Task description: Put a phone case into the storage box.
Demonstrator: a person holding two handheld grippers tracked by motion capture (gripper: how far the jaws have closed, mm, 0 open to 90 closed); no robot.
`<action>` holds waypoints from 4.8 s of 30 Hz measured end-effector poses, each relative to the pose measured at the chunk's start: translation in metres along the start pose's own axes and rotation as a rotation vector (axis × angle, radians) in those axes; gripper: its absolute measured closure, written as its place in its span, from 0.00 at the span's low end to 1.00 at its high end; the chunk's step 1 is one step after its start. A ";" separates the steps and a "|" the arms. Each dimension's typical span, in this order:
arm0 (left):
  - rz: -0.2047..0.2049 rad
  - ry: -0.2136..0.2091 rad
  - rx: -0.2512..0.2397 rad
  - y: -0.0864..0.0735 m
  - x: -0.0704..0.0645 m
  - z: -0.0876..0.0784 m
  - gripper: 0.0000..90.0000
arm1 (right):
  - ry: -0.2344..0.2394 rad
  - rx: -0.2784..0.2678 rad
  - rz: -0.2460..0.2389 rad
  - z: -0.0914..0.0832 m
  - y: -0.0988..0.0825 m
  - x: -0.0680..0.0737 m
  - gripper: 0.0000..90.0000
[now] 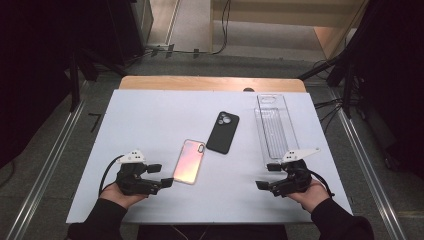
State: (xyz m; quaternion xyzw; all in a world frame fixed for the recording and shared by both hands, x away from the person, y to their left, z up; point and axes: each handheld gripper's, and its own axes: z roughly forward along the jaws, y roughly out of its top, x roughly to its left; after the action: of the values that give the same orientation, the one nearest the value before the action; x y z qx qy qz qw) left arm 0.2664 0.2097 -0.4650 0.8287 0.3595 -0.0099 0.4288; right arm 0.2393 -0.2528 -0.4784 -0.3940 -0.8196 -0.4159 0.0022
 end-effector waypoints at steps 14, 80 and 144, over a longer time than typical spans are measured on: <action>-0.021 0.011 0.016 0.002 0.001 0.000 0.26 | 0.002 0.005 0.002 0.000 -0.001 0.000 0.14; -0.040 0.054 0.079 0.061 0.002 0.048 0.66 | -0.008 0.020 0.011 -0.001 -0.003 0.000 0.14; -0.018 -0.083 0.004 0.032 0.016 0.018 0.35 | -0.011 0.001 0.014 -0.004 -0.004 -0.002 0.14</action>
State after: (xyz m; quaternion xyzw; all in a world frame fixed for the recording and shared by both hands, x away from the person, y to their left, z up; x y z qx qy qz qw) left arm 0.3023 0.1944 -0.4590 0.8252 0.3490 -0.0490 0.4414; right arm 0.2369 -0.2580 -0.4795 -0.4022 -0.8170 -0.4131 0.0009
